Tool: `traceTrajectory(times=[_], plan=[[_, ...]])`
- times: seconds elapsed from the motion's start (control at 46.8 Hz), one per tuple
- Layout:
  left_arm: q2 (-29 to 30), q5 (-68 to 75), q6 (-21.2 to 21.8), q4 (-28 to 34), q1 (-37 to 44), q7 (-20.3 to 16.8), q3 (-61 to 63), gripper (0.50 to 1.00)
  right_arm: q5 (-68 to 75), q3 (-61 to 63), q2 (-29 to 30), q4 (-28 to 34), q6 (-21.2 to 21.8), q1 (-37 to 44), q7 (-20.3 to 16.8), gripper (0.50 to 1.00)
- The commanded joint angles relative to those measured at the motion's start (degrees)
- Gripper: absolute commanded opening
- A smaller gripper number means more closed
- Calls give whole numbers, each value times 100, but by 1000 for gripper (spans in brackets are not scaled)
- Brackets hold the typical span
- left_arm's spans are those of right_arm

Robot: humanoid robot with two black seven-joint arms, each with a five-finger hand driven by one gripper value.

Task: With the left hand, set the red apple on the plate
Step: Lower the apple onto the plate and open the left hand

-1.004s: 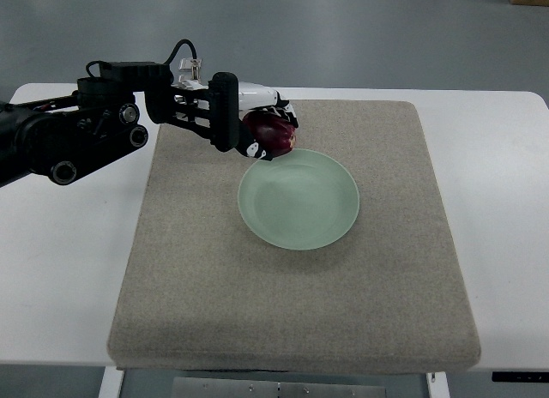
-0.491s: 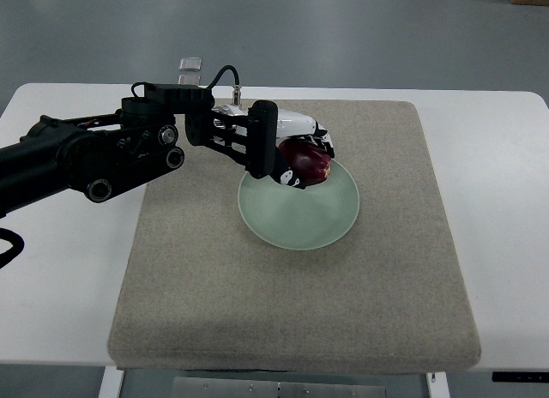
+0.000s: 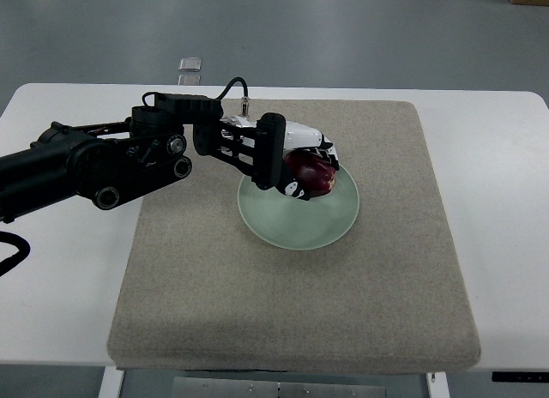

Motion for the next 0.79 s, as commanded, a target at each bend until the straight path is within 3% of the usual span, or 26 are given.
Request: traceTrajectory(times=[0.0,0.064,0.128,0.47,0.769], plan=[[0,-11,0,11,25,0,0,874,0,-1,0,0,-2,0,0,964],[0,-19,0,11,34,0,0,893,0,-1,0,0,7,0,0,964],[0,-28,9,28,87,0,0,968,0,-1,0,0,7,0,0,964],[-17,-125,70,353,87,0,-18,994,0,-1,0,0,-2,0,0,964],[-17,-396,62,1346,25,44,-106,996,0,8,0,0,-2,0,0,964]])
